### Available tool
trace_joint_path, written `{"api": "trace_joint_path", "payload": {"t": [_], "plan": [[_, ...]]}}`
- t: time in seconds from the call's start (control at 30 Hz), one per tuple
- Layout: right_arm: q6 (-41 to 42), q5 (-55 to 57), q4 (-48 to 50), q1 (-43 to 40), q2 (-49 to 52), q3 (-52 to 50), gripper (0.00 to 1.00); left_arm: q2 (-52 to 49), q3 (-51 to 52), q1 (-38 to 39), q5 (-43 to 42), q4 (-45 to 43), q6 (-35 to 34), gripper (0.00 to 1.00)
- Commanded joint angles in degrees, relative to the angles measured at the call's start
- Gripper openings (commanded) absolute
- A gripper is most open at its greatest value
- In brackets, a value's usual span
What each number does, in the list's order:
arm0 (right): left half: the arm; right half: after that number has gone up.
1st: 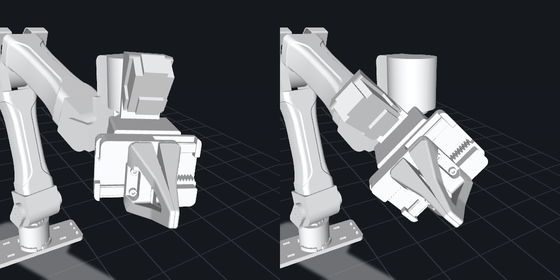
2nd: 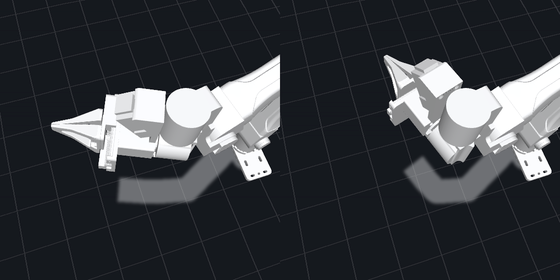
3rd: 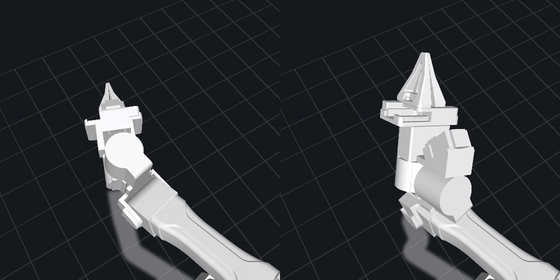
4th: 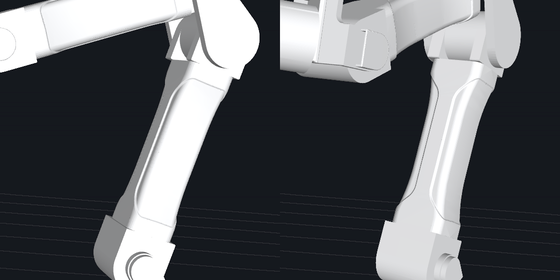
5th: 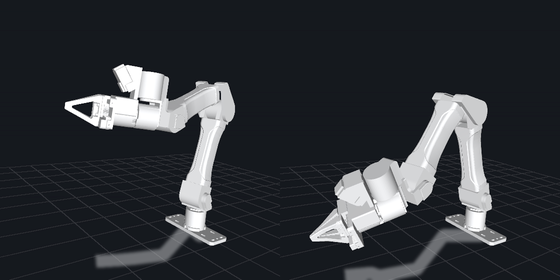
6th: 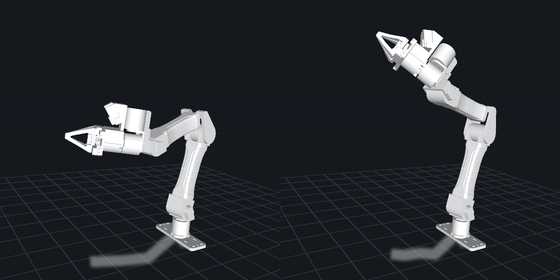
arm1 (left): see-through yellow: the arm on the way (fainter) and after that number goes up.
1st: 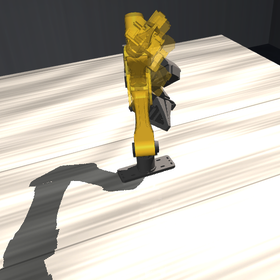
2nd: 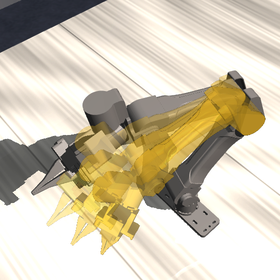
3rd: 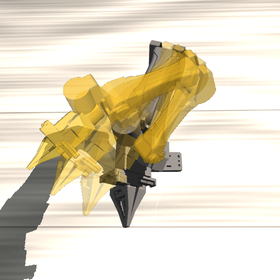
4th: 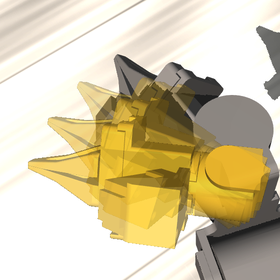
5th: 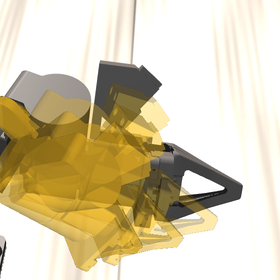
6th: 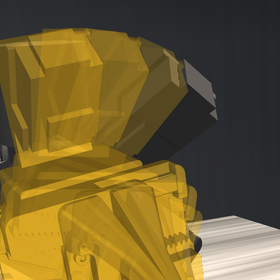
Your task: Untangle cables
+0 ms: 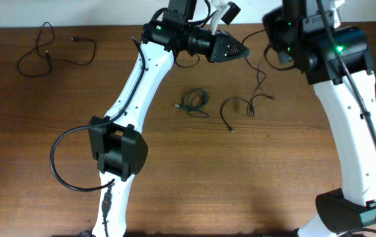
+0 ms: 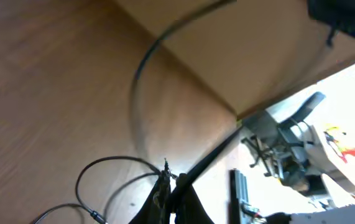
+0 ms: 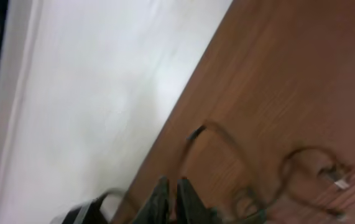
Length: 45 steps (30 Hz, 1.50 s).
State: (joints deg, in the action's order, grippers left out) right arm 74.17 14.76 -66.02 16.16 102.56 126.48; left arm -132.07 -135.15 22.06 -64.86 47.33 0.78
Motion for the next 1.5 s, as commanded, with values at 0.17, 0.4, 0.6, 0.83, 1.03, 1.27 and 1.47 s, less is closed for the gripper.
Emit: {"api": "trace_joint_path", "payload": {"t": [0.17,0.4,0.6,0.83,1.03,1.27,1.47], "plan": [[-9.2,3.7,-7.5,-6.8,-0.5,0.3,0.52,1.4,-0.2,-0.5,1.6,-0.9,-0.8,0.0],[-41.6,-14.1,-9.0,-6.8,-0.5,0.3,0.79,3.1,-0.2,-0.8,-2.0,-22.4,-23.2,0.0],[-62.5,-31.9,-9.7,-6.8,-0.5,0.3,0.87,3.2,-0.2,-2.7,3.4,-30.3,-37.5,0.0],[-73.6,-32.2,-11.5,-6.0,1.6,0.1,0.87,3.2,-0.2,-3.5,0.6,-42.9,-54.2,0.0],[-72.2,-32.1,-5.8,-5.3,5.9,0.1,0.76,3.2,-0.2,-3.5,-0.9,-46.7,-61.6,0.0],[-71.3,-25.9,-4.0,-5.3,6.1,0.1,0.76,3.2,-0.2,-3.5,-1.8,-46.9,-67.0,0.0],[-71.1,-25.9,-4.2,-5.3,8.2,0.1,0.75,3.2,-0.2,-4.3,-1.1,-48.2,-78.3,0.0]]}}
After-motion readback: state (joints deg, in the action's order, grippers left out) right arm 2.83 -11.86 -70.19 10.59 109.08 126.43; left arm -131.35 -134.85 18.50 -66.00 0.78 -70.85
